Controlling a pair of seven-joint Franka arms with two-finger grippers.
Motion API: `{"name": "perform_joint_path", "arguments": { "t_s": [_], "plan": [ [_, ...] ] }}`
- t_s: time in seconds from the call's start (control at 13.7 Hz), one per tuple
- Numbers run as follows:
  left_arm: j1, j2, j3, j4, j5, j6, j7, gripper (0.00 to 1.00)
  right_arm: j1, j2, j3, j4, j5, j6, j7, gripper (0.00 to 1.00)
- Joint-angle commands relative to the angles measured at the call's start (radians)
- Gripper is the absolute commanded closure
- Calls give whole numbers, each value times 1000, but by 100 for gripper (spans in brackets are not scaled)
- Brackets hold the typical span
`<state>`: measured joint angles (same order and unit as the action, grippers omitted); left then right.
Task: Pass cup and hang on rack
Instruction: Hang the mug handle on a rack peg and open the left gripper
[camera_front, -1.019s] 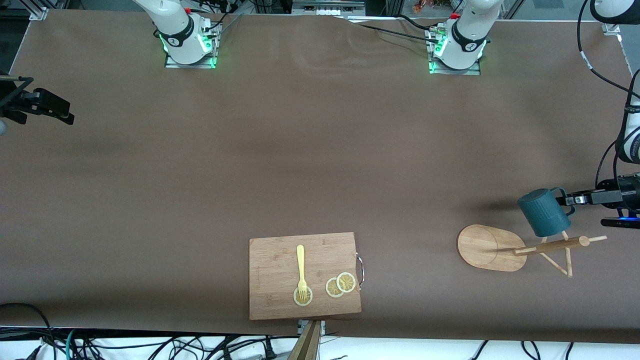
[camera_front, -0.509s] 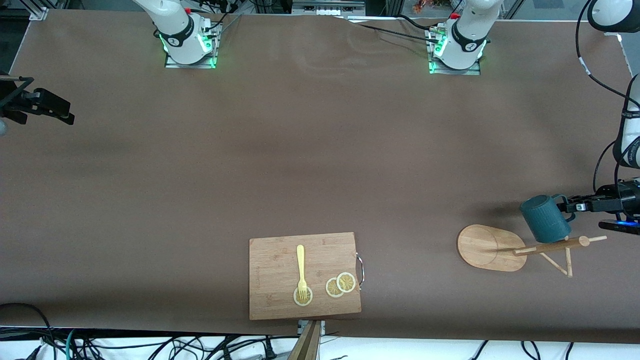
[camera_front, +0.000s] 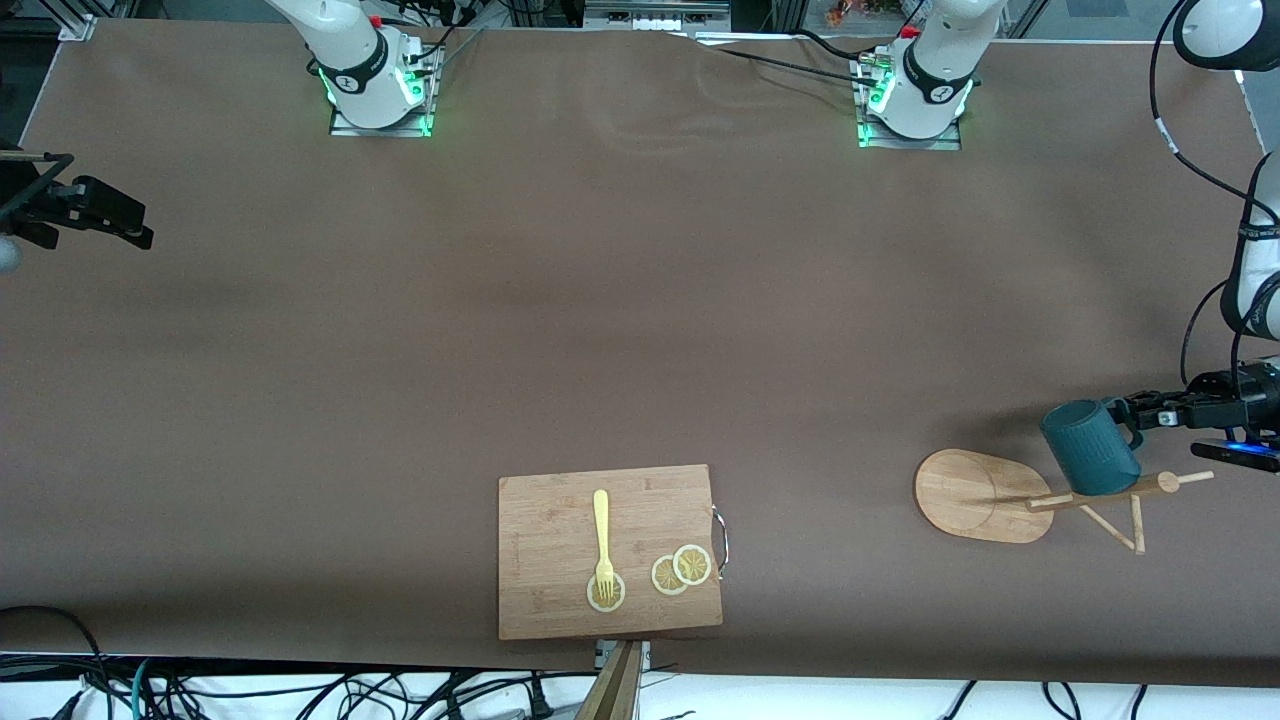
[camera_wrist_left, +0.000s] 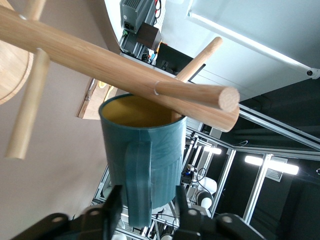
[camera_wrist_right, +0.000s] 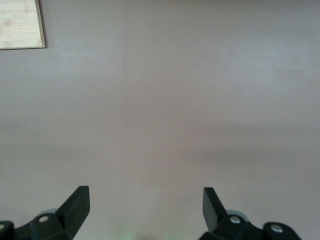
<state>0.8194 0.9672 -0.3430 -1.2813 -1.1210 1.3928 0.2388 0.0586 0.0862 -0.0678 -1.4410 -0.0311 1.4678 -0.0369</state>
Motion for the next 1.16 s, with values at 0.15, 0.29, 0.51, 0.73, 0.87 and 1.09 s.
{"name": "perform_joint_path", "arguments": {
  "t_s": [0.15,0.29,0.51,0.73,0.87,1.09],
  "plan": [
    [-13,-13,6,181,304,-64,-9,0,7,-11,0,-13,-6,8,15,0],
    [-54,-68,-5,243,540,-83,16,0,7,-11,0,-13,-6,8,14,0],
    [-158,-204,-8,235,816,-84,45,0,9,-11,0,-13,-6,9,15,0],
    [-323,-367,-7,163,1050,-75,22,0,9,-9,0,-13,-6,9,14,0],
    [-472,-457,-7,99,1194,-70,-83,0,9,-9,0,-13,-6,11,14,0],
    [-701,-521,-7,48,1351,-75,-258,0,9,-9,0,-13,-6,11,14,0]
  ]
}}
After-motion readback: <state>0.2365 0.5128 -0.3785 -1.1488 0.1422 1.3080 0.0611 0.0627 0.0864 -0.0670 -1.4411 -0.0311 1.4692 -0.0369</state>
